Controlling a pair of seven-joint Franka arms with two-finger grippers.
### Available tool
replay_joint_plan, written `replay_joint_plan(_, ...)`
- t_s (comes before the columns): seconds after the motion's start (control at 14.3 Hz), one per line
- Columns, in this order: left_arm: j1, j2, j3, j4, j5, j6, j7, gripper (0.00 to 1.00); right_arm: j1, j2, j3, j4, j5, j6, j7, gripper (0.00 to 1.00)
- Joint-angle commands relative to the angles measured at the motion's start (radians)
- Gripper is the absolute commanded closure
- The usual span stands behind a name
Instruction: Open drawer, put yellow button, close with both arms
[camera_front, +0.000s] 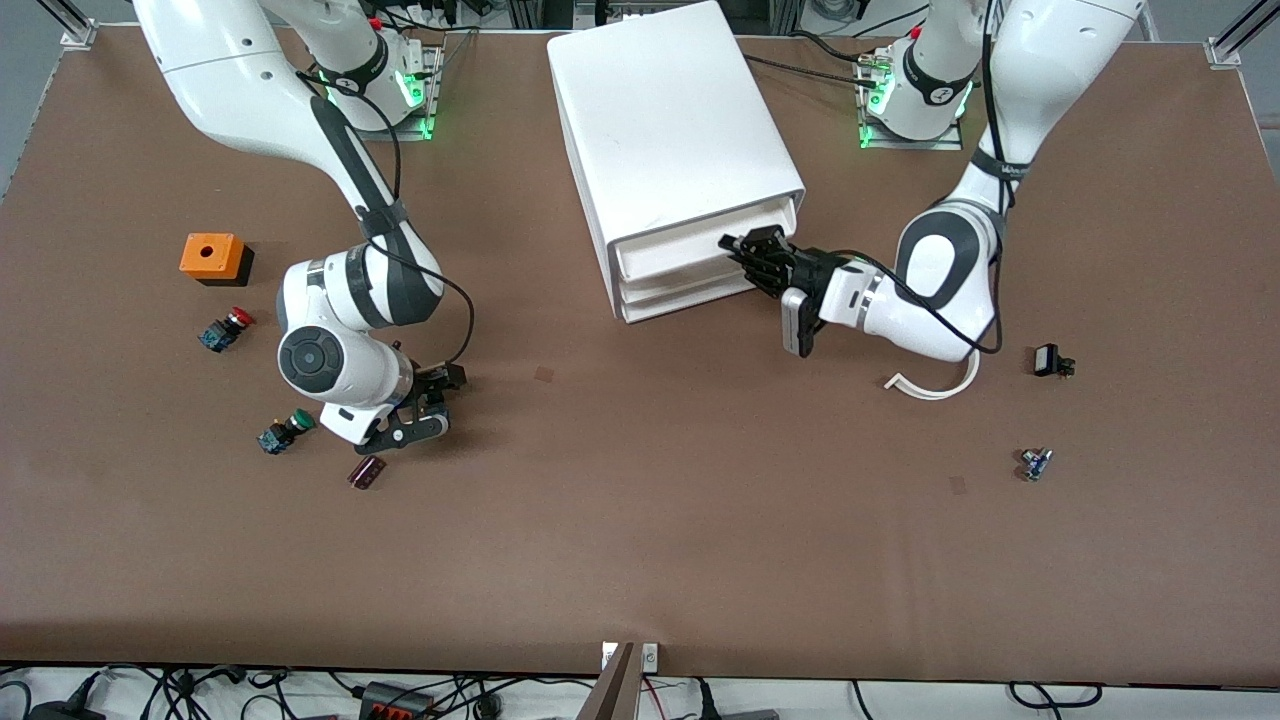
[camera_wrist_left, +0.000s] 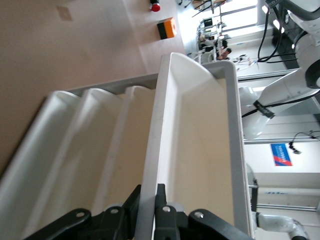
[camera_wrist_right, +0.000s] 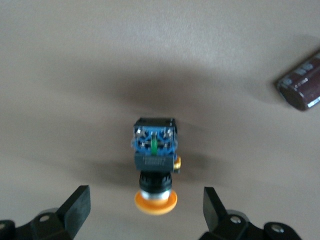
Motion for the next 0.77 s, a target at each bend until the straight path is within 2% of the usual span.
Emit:
replay_joint_plan(0.0, 0.024, 0.095, 0.001, 0.187, 0.111, -0.016, -0.058, 0.99, 0.001, 0.043, -0.002, 0.024, 0.014, 0.048, 0.011, 0.0)
replay_joint_plan(0.07, 0.03, 0.119, 0.002, 0.222, 0.131, -0.016, -0.066, 0.99, 0.001, 0.048, -0.002, 0.024, 0.008, 0.057, 0.036, 0.0)
replay_joint_plan(0.14, 0.041, 0.144, 0.002, 0.257, 0.147, -0.016, -0.068, 0.99, 0.003, 0.048, -0.002, 0.024, 0.004, 0.06, 0.041, 0.08)
replay_joint_plan(0.28, 0.044, 0.168, 0.004, 0.297, 0.16, -0.014, -0.068, 0.98, 0.001, 0.049, -0.003, 0.024, 0.002, 0.06, 0.037, 0.31)
replay_joint_plan(0.35, 0.042, 0.168, 0.004, 0.299, 0.163, -0.013, -0.068, 0.9, 0.001, 0.049, -0.003, 0.024, 0.002, 0.06, 0.029, 0.48)
replay_joint_plan(0.42, 0.042, 0.167, 0.002, 0.299, 0.165, -0.013, -0.077, 0.51, 0.001, 0.049, -0.003, 0.024, 0.002, 0.06, 0.029, 0.66)
replay_joint_plan(0.49, 0.044, 0.168, 0.002, 0.298, 0.165, -0.013, -0.075, 0.01, 0.001, 0.046, -0.003, 0.026, 0.002, 0.06, 0.026, 0.83)
replay_joint_plan(0.56, 0.047, 0.164, 0.004, 0.298, 0.165, -0.014, -0.08, 0.0, 0.0, 0.041, -0.005, 0.037, 0.001, 0.057, 0.023, 0.95)
replay_joint_plan(0.63, 0.05, 0.158, 0.004, 0.298, 0.165, -0.021, -0.083, 0.0, 0.0, 0.04, -0.005, 0.064, 0.002, 0.042, 0.023, 1.0)
replay_joint_plan(0.7, 0.056, 0.143, 0.004, 0.299, 0.165, -0.048, -0.109, 0.0, 0.0, 0.037, -0.006, 0.09, 0.002, 0.014, 0.021, 1.0)
